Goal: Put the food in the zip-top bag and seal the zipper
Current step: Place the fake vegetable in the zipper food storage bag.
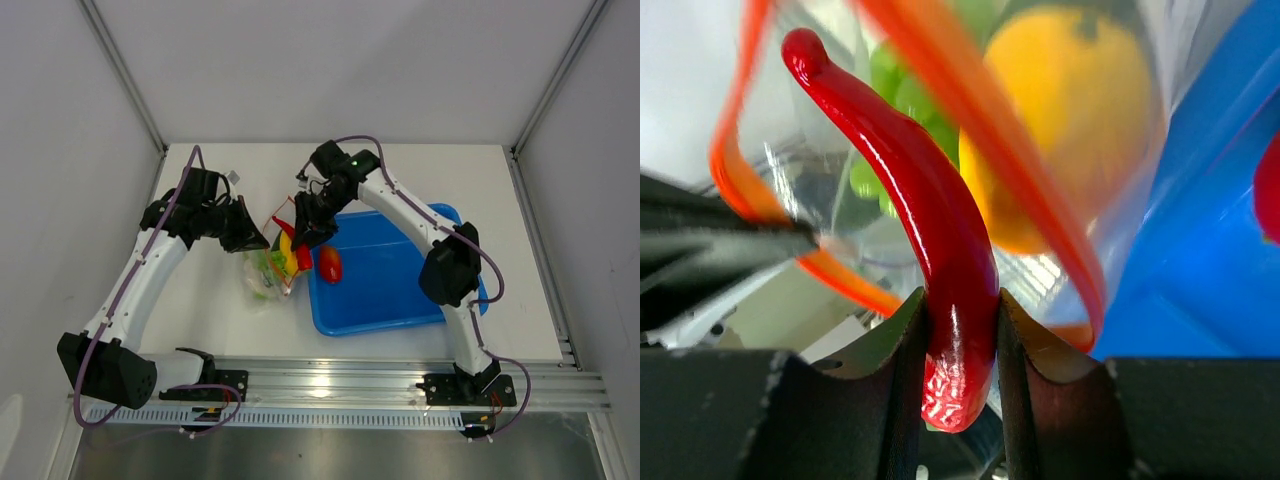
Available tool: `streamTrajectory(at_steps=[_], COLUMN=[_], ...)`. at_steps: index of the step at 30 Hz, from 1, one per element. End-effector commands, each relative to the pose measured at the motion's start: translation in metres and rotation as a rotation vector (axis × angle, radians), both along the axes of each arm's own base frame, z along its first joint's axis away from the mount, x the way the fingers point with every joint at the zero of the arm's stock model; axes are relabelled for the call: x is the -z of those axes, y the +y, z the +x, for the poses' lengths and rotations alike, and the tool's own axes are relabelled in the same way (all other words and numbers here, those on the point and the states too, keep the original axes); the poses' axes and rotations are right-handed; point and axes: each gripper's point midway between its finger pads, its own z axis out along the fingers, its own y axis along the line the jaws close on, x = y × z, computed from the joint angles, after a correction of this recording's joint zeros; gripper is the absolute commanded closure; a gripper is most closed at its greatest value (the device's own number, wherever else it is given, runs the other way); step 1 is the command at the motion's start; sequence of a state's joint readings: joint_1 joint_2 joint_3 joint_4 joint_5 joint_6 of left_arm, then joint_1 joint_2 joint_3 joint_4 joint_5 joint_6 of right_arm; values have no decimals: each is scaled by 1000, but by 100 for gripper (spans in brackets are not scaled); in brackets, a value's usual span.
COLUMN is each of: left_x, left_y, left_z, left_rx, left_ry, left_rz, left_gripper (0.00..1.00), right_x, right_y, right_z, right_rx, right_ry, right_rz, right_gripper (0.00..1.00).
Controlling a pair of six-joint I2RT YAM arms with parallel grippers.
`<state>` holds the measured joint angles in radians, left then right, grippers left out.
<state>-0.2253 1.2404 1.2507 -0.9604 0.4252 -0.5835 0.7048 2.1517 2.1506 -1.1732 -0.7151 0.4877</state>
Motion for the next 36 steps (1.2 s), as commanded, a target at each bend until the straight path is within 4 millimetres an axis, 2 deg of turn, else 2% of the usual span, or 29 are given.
streamTrajectory(at_steps=[1,7,8,10,17,21,27,29,33,36], left_x=[-12,-13,-14,-14,-15,-16,-16,-15,-15,-12], left_y=[-2,-2,-2,-3,-4,-5,-5,-5,-5,-4], left_z=[-2,-5,-5,-5,-5,-3,-1,-1,0,-1], left_rx=[10,10,10,11,17,18,19,20,23,24], left_ry=[-43,-43,-46,-43,-49,-53,-52,-50,-51,-45], left_rz=[-17,-22,-23,-25,-25,-26,-26,-27,-23,-15], left_gripper=[99,99,100,100,99,99,99,99,100,99], right_x=[3,-1,6,8,15,18,17,17,-8,-28], right_y=[0,19,19,22,36,32,21,15,7,1], right_z=[11,43,43,47,38,37,24,23,21,25], right_rx=[33,138,151,168,117,79,-13,-20,-24,-5], right_ry=[-20,-52,-31,-33,-33,-88,-194,-227,-324,-389], right_rz=[-78,-40,-52,-39,-19,-52,-105,-137,-108,-91], right_gripper=[93,92,92,91,85,77,52,46,35,34])
